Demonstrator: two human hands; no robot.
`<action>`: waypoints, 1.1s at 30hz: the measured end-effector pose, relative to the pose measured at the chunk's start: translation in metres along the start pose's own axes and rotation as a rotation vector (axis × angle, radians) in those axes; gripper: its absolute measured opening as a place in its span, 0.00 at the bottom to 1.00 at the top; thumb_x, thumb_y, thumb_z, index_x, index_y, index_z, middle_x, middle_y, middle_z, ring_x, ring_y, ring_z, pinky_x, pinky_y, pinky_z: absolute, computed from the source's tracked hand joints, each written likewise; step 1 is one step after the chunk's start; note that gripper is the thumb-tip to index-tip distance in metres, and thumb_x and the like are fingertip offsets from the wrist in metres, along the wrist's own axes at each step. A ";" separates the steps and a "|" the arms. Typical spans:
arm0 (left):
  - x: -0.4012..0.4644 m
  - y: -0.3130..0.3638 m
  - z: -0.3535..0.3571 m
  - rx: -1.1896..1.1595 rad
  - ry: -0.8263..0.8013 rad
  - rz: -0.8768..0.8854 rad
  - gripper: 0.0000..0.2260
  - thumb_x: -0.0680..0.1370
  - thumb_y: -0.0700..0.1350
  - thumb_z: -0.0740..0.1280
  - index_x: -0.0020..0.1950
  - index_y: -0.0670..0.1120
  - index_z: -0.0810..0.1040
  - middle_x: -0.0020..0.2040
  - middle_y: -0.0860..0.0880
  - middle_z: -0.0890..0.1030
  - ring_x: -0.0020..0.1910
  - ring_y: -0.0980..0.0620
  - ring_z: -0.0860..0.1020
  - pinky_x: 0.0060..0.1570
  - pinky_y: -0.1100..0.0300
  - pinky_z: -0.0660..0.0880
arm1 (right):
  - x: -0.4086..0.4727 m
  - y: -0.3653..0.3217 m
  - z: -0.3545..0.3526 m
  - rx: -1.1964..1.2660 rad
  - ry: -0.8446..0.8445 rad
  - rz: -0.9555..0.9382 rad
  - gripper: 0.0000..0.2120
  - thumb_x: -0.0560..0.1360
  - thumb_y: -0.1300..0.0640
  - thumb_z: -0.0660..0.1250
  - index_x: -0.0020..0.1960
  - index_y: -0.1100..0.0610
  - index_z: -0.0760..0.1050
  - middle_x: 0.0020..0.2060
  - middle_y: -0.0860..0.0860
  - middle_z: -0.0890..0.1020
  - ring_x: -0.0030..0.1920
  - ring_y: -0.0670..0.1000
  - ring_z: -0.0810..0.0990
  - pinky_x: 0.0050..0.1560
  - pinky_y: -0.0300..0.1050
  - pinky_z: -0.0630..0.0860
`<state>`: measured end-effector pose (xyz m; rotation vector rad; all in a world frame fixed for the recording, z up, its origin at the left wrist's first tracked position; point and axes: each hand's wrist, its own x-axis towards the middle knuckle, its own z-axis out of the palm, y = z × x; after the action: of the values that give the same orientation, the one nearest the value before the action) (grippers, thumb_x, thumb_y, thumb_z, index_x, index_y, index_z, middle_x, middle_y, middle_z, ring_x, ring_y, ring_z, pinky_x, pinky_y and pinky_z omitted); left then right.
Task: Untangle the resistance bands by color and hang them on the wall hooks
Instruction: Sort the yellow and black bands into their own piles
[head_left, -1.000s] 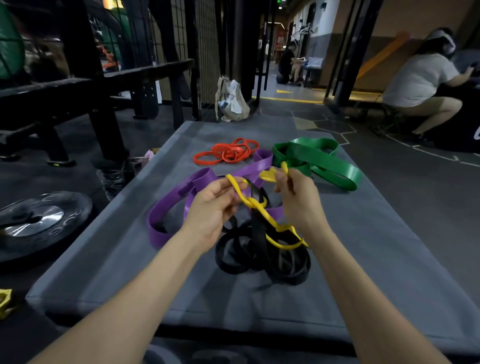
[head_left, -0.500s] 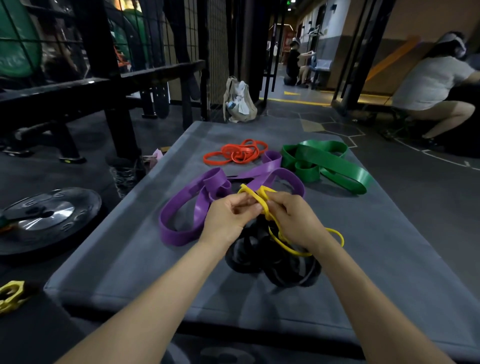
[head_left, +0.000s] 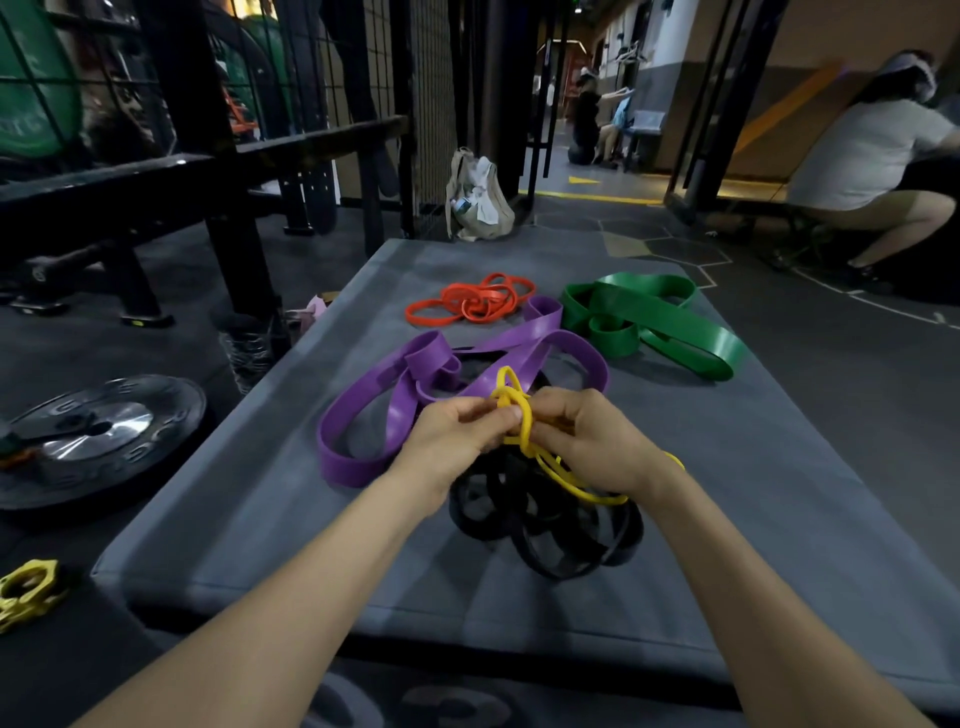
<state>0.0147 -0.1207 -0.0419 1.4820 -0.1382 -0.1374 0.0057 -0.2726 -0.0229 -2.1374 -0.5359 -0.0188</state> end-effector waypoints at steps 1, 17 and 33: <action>0.000 0.000 0.000 -0.038 -0.007 -0.046 0.04 0.75 0.39 0.67 0.41 0.45 0.80 0.28 0.56 0.80 0.30 0.61 0.76 0.41 0.69 0.74 | 0.000 -0.001 0.002 0.044 -0.021 0.012 0.11 0.72 0.66 0.63 0.49 0.56 0.81 0.40 0.53 0.79 0.40 0.47 0.76 0.45 0.38 0.73; -0.001 0.000 0.009 -0.170 0.175 -0.258 0.07 0.72 0.33 0.65 0.39 0.43 0.79 0.31 0.48 0.78 0.35 0.53 0.77 0.40 0.62 0.78 | 0.004 0.000 0.020 -0.235 0.095 0.078 0.09 0.80 0.57 0.58 0.40 0.55 0.67 0.31 0.53 0.75 0.34 0.53 0.74 0.36 0.47 0.70; 0.001 0.016 -0.007 0.021 0.353 -0.021 0.13 0.69 0.29 0.68 0.35 0.48 0.79 0.32 0.49 0.80 0.35 0.50 0.78 0.45 0.55 0.78 | 0.014 -0.012 0.041 -0.016 0.415 0.094 0.04 0.71 0.57 0.69 0.40 0.53 0.83 0.32 0.50 0.84 0.34 0.51 0.82 0.39 0.50 0.80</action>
<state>0.0171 -0.1131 -0.0270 1.5055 0.1618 0.1102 0.0063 -0.2294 -0.0350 -2.0933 -0.1916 -0.4053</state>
